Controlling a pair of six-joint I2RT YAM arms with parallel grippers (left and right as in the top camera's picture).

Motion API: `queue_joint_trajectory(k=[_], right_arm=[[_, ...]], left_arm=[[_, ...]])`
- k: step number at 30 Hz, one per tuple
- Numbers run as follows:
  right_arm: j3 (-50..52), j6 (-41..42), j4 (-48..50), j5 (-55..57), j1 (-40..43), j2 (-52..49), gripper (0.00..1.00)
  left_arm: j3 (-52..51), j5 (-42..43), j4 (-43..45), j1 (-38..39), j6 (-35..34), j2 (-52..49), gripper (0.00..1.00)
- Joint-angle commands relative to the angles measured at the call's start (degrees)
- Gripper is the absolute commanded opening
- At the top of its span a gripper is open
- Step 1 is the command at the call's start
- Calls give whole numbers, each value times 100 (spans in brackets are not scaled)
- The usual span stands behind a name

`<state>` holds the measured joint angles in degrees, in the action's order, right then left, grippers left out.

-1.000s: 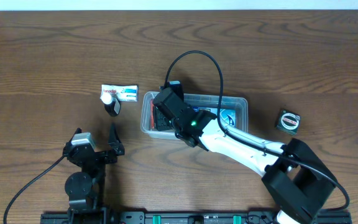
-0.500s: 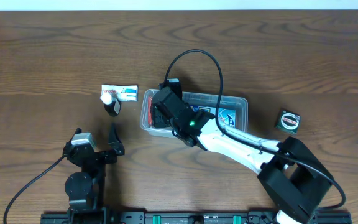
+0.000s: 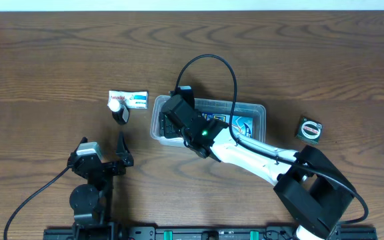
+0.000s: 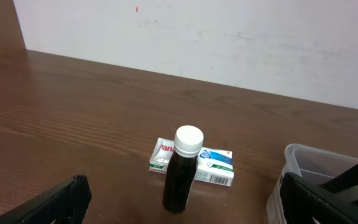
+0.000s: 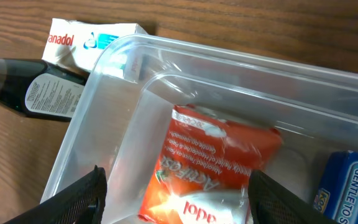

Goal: Pack container
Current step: 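Lower the red box into the container's left end and release, then move right gripper to the green Zam-Buk tin and grasp it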

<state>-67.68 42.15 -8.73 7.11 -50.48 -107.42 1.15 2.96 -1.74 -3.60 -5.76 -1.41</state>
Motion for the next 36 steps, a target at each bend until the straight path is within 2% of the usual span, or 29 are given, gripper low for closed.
queue_joint_trajectory(k=[1,5,11,15,20,24,29,36], right_arm=[[-2,46,17,15,-59,-61,70],[-2,15,17,-22,-59,-59,68],[-17,-507,-4,-120,-59,125,68],[-20,-822,-245,192,-44,568,70],[-20,-966,-1032,776,162,1622,76],[-20,-940,-1829,723,741,2590,84],[-20,-942,-3084,638,1991,3617,86],[-2,-942,-4538,566,3834,3748,86]], left_arm=[[-92,-59,-214,-24,11,4,98],[-92,-59,-214,-24,11,4,98],[-92,-59,-214,-24,11,4,98],[-92,-59,-214,-24,11,4,98],[-92,-59,-214,-24,11,4,98],[-92,-59,-214,-24,11,4,98],[-92,-59,-214,-24,11,4,98],[-92,-59,-214,-24,11,4,98]])
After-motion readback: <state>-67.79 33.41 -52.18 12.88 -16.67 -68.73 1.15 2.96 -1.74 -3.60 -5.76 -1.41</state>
